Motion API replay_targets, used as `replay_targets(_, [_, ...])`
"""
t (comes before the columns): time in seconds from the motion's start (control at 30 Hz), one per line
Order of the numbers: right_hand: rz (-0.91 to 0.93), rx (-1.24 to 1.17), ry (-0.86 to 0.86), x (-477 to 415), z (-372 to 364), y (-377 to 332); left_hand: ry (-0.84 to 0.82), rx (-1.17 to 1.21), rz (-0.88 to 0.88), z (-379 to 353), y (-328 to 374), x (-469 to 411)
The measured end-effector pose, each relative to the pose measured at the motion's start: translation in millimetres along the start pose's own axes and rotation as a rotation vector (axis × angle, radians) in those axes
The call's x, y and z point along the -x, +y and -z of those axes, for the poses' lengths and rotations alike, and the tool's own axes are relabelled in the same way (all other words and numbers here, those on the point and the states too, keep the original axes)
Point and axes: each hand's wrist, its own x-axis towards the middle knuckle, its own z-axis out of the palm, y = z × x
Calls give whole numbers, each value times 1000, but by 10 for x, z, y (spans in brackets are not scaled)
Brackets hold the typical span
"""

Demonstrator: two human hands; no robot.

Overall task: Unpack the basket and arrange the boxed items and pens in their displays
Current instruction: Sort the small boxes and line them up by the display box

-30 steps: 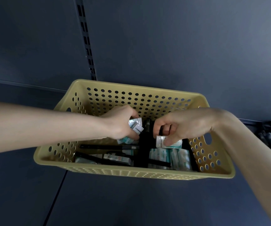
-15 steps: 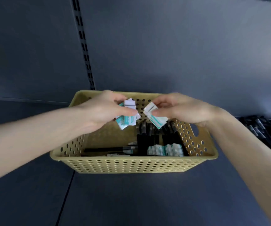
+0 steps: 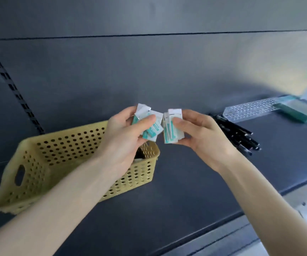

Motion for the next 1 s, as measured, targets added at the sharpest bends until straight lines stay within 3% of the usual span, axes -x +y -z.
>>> replay_targets(0.27, [23, -2, 367, 1320, 1654, 5, -244, 69, 82, -1928, -850, 486])
replay_targets(0.53, [-34, 30, 639, 2379, 3236, -16, -320, 87, 237, -3776, -1615, 908])
replay_targets(0.83, [-52, 54, 716, 2154, 4770, 127, -376, 45, 272, -5119, -2220, 295])
replay_targets(1.0, [-93, 94, 692, 1642, 5582, 232, -272, 115, 331, -5698, -2535, -317])
